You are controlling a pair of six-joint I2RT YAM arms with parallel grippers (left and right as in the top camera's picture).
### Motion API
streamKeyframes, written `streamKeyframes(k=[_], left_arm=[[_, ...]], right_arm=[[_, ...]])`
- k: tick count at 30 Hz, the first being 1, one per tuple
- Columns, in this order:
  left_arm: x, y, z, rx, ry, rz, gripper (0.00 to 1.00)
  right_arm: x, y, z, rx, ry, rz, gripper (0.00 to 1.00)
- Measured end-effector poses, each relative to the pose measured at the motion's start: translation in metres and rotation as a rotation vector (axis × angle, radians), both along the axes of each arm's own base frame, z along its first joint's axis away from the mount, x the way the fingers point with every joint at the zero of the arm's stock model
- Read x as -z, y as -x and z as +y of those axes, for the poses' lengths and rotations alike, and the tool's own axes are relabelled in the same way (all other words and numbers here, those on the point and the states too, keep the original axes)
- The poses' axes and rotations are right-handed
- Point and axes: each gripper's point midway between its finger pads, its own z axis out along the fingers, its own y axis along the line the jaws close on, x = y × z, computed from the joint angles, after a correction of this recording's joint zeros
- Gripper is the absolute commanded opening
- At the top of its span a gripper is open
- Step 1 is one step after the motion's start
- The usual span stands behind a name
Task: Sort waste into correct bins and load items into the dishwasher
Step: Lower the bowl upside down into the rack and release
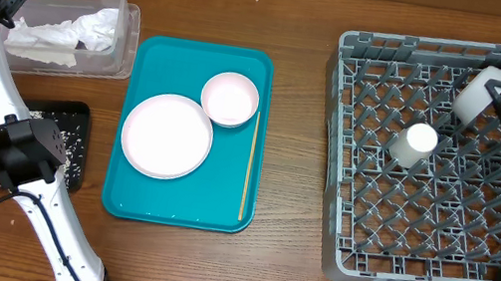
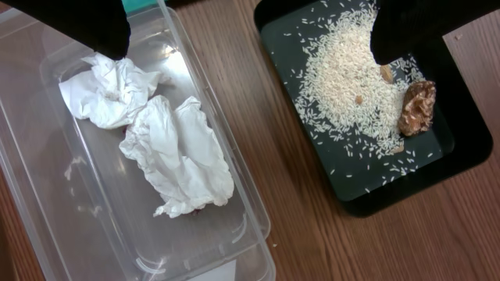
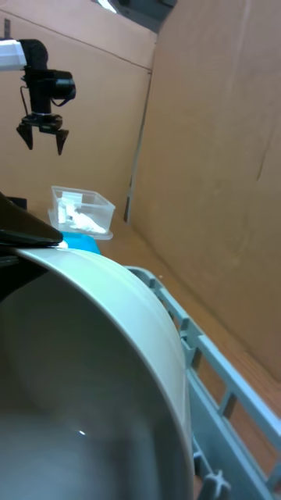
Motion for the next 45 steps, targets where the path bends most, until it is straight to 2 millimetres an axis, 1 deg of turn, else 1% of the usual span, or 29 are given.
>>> streamKeyframes(k=[5,11,13,16,17,22,25,27,28,29,30,31,32,37,39,40,42,45], left_arm=[[0.000,0.000,0.000,0.000,0.000,0.000,1.00],[0.000,0.000,0.000,0.000,0.000,0.000,1.00],[0.000,0.000,0.000,0.000,0.000,0.000,1.00],[0.000,0.000,0.000,0.000,0.000,0.000,1.00],[0.000,0.000,0.000,0.000,0.000,0.000,1.00],[0.000,0.000,0.000,0.000,0.000,0.000,1.00],[0.000,0.000,0.000,0.000,0.000,0.000,1.00],[0.000,0.000,0.000,0.000,0.000,0.000,1.00],[0.000,0.000,0.000,0.000,0.000,0.000,1.00],[0.000,0.000,0.000,0.000,0.000,0.000,1.00],[0.000,0.000,0.000,0.000,0.000,0.000,1.00],[0.000,0.000,0.000,0.000,0.000,0.000,1.00],[0.000,0.000,0.000,0.000,0.000,0.000,1.00],[0.000,0.000,0.000,0.000,0.000,0.000,1.00],[0.000,0.000,0.000,0.000,0.000,0.000,1.00],[0.000,0.000,0.000,0.000,0.000,0.000,1.00],[0.000,0.000,0.000,0.000,0.000,0.000,1.00],[0.000,0.000,0.000,0.000,0.000,0.000,1.00]], right_arm=[[-0.003,0.000,0.001,-0.006,-0.020,0.001,0.04],[-0.002,0.000,0.002,-0.006,-0.030,0.011,0.04],[0.003,-0.001,0.003,-0.010,-0.039,0.021,0.04],[0.022,-0.005,0.007,-0.024,-0.065,0.059,0.04],[0.025,-0.006,0.008,-0.030,-0.066,0.060,0.04],[0.028,-0.007,0.008,-0.025,-0.063,0.075,0.04],[0.030,-0.003,0.003,0.007,-0.064,0.119,0.04],[0.030,0.002,-0.004,0.045,-0.049,0.155,0.07],[0.029,0.005,-0.007,0.066,-0.035,0.172,0.11],[0.030,0.008,-0.009,0.085,-0.026,0.195,0.17],[0.030,0.011,-0.011,0.107,-0.012,0.222,0.31],[0.031,0.015,-0.014,0.132,0.002,0.254,0.38],[0.035,0.022,-0.017,0.169,0.015,0.313,0.41],[0.046,0.049,-0.037,0.312,0.115,0.498,0.40],[0.043,0.057,-0.044,0.366,0.168,0.542,0.40],[0.038,0.061,-0.048,0.395,0.200,0.555,0.40],[0.022,0.067,-0.057,0.456,0.265,0.552,0.40],[-0.009,0.074,-0.065,0.538,0.334,0.504,0.40]])
